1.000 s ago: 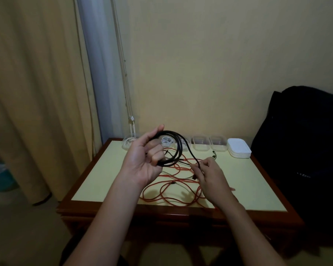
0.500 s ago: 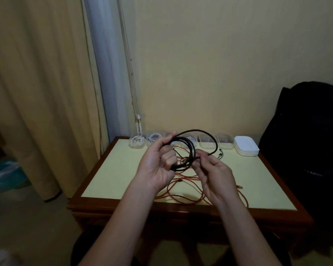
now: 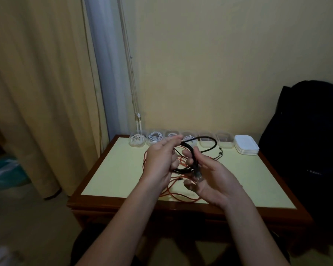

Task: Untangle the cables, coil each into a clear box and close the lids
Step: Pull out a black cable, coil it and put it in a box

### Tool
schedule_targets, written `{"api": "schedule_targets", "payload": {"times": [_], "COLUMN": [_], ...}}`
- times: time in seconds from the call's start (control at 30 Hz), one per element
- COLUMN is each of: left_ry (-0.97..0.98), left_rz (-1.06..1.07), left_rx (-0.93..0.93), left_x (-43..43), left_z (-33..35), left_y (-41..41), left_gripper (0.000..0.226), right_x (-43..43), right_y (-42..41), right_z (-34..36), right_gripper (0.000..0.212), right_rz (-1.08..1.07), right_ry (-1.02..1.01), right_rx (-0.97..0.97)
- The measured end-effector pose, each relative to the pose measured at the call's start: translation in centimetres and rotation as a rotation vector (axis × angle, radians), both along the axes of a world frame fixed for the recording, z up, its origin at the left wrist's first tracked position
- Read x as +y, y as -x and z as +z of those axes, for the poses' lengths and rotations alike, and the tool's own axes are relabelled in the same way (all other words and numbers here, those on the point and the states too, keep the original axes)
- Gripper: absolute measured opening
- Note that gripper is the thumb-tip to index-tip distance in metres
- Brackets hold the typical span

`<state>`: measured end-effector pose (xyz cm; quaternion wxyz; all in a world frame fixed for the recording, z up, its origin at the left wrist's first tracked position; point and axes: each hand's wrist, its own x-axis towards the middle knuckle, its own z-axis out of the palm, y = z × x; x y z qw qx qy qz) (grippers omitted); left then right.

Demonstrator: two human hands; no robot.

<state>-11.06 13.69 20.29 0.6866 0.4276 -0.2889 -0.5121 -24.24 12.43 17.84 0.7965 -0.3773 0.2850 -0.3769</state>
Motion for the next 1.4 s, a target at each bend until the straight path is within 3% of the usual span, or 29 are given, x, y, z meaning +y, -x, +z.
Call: {"api": "schedule_targets", "payload": {"times": [0.17, 0.27, 0.43, 0.67, 0.83, 0.93, 1.17, 1.23, 1.4], "left_ry": [0.042, 0.064, 0.079, 0.154, 0.118, 0.068, -0.012, -0.025, -0.020], "left_rz": [-0.001, -0.007, -0.009, 0.008, -0.059, -0.115, -0.171, -0.171, -0.182], "left_rx": [-0.058, -0.053, 0.050, 0.121, 0.231, 0.387, 0.637, 0.683, 0.679], "left_x": [0.0, 0.0, 0.0, 0.2, -0.1, -0.2, -0.3, -0.4, -0.2], "left_z": [0.1, 0.5, 0.9, 2.3, 2.6, 2.9, 2.5, 2.2, 2.5], "left_y": [-0.1, -0.4, -1.8, -4.7, -4.4, -3.9, -2.4, -2.4, -1.6], "left_gripper": [0.014, 0.015, 0.014, 0.033, 0.018, 0.015, 0.019, 0.018, 0.017], "right_x": [-0.1, 0.0, -0.7, -2.4, -2.1, -2.2, -1.3, -0.9, 0.1], "right_y": [0.1, 0.8, 2.7, 7.0, 7.2, 7.1, 5.0, 4.2, 3.0], "right_z": [-0.2, 0.6, 0.8, 0.5, 0.3, -0.4, -2.2, -2.5, -2.6], "right_gripper": [0.018, 0.013, 0.020, 0.018, 0.013, 0.014, 0.015, 0.015, 0.007], "right_rz": [-0.224, -0.241, -0.356, -0.635, -0.867, -0.831, -0.507, -0.463, -0.530], "right_ry": [0.407, 0.577, 0.667, 0.697, 0.913, 1.007, 0.962, 0.940, 0.747], "right_rx": [0.349, 0.478, 0.635, 0.764, 1.044, 1.175, 1.548, 1.497, 1.075]}}
